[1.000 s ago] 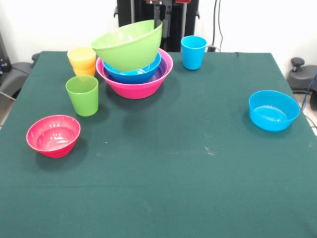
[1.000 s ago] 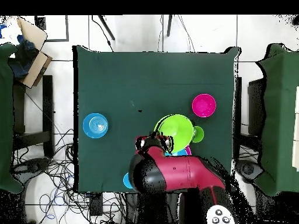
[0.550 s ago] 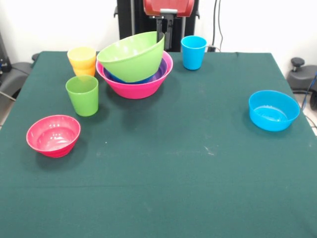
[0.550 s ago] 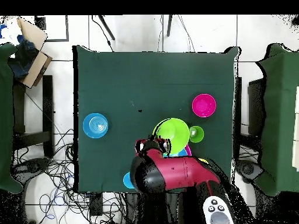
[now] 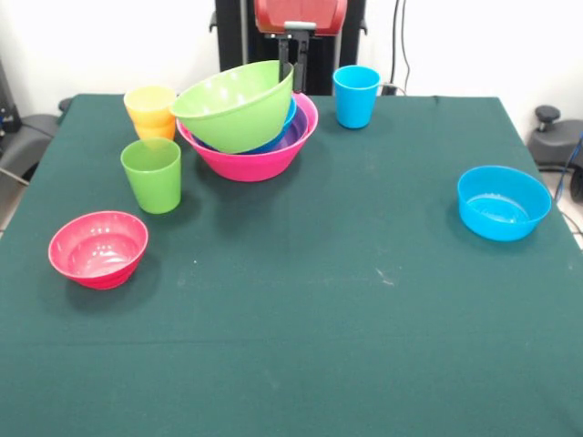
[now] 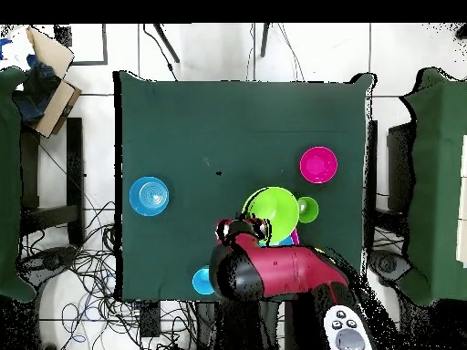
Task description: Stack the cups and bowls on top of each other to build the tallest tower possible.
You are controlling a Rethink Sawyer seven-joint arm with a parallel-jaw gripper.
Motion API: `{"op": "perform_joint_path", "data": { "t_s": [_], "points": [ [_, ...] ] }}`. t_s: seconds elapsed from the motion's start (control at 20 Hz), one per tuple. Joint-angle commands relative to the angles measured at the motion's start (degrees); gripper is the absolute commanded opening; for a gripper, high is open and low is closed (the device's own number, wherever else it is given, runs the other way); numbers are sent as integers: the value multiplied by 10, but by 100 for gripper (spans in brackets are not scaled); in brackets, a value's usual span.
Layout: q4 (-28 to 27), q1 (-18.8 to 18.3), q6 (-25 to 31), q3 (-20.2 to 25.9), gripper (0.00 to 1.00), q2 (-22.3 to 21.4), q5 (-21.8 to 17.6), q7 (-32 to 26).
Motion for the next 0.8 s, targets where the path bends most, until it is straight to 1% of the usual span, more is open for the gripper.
{"op": "perform_joint_path", "data": {
  "t_s": [0.05,0.35,0.8],
  "points": [
    [12,-8,-36,19,0,10,-47,30],
    [41,-25,-28,35,0,-19,-50,25],
    [58,-15,-44,19,0,-23,-61,36]
  ]
}}
